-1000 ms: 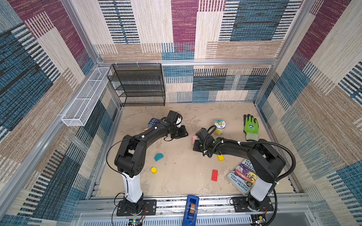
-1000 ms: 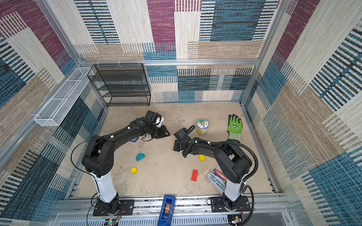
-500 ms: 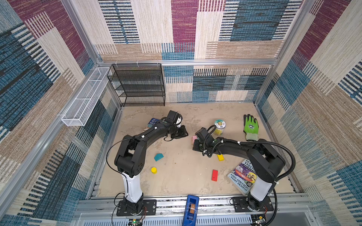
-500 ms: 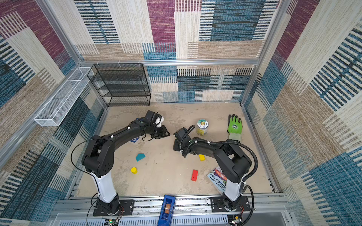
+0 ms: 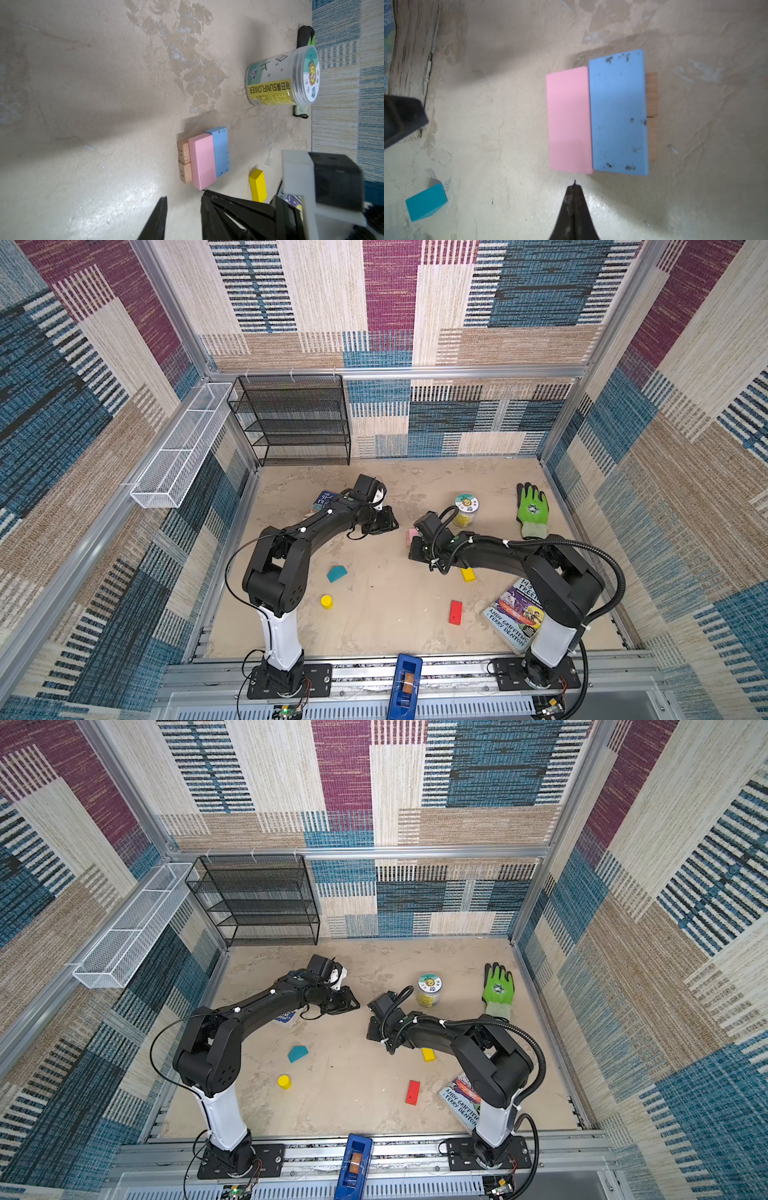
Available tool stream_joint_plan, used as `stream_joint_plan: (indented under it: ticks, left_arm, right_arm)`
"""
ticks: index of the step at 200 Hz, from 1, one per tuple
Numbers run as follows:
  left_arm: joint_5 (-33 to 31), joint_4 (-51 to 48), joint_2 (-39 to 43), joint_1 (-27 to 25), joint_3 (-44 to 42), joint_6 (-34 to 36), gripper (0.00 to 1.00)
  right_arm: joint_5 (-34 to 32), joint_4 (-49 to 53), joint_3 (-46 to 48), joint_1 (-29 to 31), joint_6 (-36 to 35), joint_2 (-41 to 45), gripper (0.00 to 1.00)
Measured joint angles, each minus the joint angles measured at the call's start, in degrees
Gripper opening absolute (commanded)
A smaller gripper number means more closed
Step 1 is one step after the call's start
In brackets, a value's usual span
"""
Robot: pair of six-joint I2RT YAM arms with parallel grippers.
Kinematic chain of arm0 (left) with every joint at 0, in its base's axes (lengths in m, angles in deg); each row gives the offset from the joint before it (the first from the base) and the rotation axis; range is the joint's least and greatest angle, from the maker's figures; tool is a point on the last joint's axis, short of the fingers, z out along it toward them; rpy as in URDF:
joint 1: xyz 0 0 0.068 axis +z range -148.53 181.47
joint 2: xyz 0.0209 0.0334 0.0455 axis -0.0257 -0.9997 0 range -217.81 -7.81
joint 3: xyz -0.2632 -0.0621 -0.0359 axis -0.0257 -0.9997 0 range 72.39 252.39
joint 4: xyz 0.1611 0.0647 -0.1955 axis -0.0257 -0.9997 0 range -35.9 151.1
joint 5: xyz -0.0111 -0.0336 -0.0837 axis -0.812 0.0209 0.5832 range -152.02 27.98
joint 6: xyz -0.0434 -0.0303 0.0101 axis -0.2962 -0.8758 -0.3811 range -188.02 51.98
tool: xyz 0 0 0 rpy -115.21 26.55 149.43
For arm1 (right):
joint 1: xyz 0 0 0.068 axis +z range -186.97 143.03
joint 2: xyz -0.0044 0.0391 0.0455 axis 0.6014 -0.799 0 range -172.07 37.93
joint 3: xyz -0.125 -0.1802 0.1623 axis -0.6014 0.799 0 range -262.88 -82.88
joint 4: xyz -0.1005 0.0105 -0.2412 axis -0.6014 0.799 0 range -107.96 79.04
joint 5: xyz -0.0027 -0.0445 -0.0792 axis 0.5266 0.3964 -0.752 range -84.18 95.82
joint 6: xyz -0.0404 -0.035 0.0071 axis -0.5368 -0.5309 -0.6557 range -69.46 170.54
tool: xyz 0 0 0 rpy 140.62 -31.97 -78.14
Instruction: Build the wood block tower
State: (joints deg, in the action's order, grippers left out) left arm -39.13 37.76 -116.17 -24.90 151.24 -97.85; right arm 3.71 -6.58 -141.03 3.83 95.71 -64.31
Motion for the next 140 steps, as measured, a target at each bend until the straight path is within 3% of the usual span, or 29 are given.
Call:
stream_joint_plan:
  ticks: [140]
  left_arm:
    - [0.02, 0.0, 0.04, 0.35, -0.22, 0.0, 0.32]
  right_arm:
    - [-0.04, -1.05, -0.72, 0.0, 0.48, -0.46, 0.0]
